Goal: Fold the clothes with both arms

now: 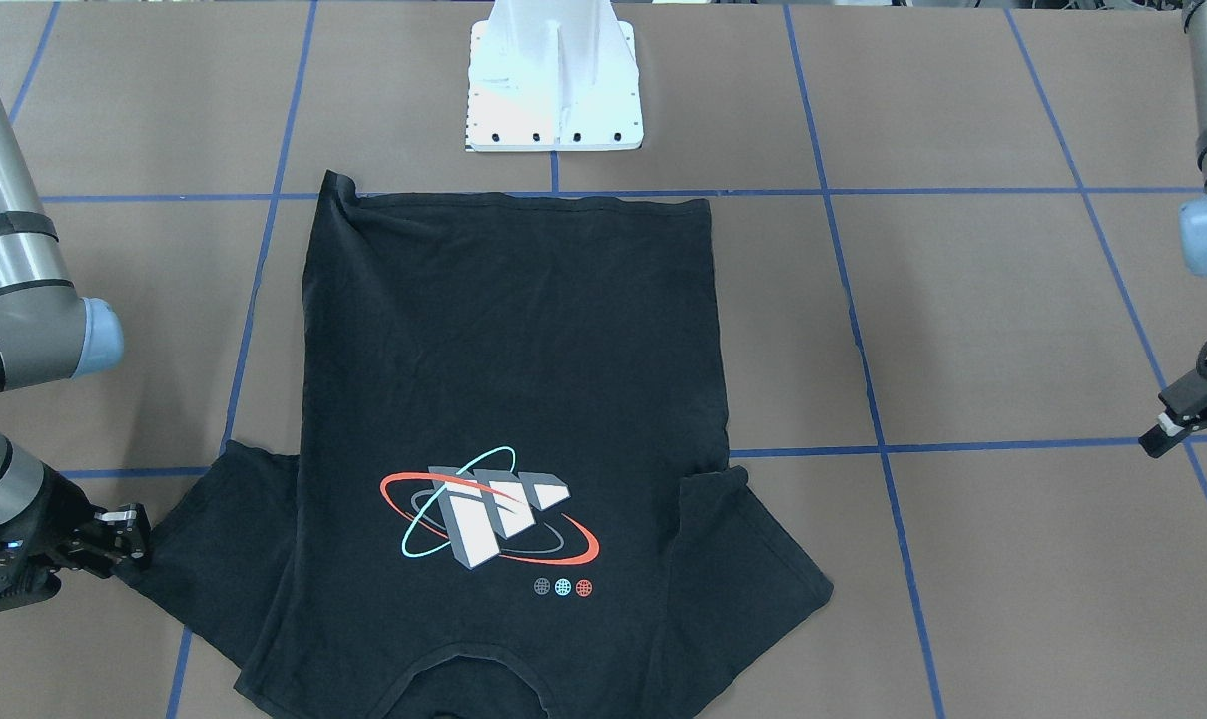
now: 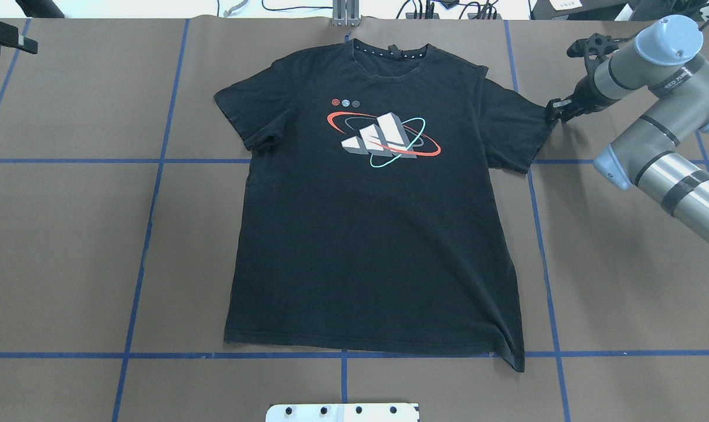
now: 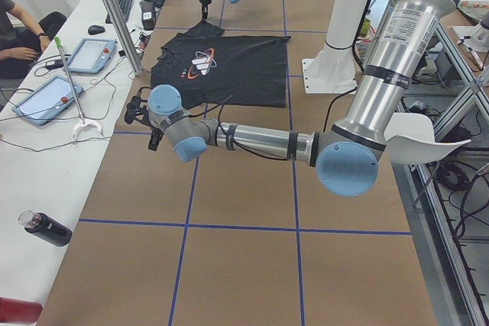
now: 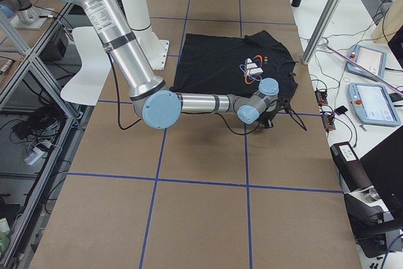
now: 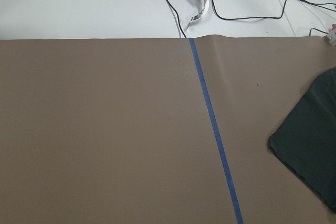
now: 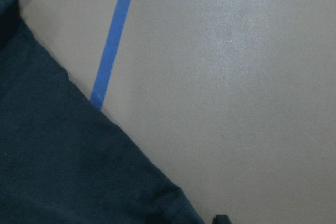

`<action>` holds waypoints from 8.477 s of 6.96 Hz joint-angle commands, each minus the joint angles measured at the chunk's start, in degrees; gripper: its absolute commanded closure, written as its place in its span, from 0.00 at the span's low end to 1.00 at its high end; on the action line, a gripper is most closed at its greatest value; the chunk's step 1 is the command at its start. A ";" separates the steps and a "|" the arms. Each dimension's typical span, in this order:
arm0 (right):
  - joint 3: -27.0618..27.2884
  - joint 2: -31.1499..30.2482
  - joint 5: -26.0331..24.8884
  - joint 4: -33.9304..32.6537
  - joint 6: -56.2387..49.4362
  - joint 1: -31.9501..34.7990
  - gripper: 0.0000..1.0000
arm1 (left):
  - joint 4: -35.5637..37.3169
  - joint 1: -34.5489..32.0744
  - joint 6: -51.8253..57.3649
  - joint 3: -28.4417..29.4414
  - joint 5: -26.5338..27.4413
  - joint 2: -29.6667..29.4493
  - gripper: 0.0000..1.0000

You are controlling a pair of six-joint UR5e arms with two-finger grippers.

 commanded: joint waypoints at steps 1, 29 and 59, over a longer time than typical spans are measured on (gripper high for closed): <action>-0.06 0.07 -0.05 -0.07 0.09 0.00 0.83 | 0.00 0.06 0.00 0.03 0.00 0.00 0.00; 19.10 8.15 2.06 -10.79 24.96 -5.01 0.00 | -16.70 26.68 -26.37 21.80 36.72 -18.80 0.04; 16.47 7.11 3.81 -10.00 23.38 -3.09 0.00 | -2.16 35.30 -37.36 20.74 39.90 -35.77 1.00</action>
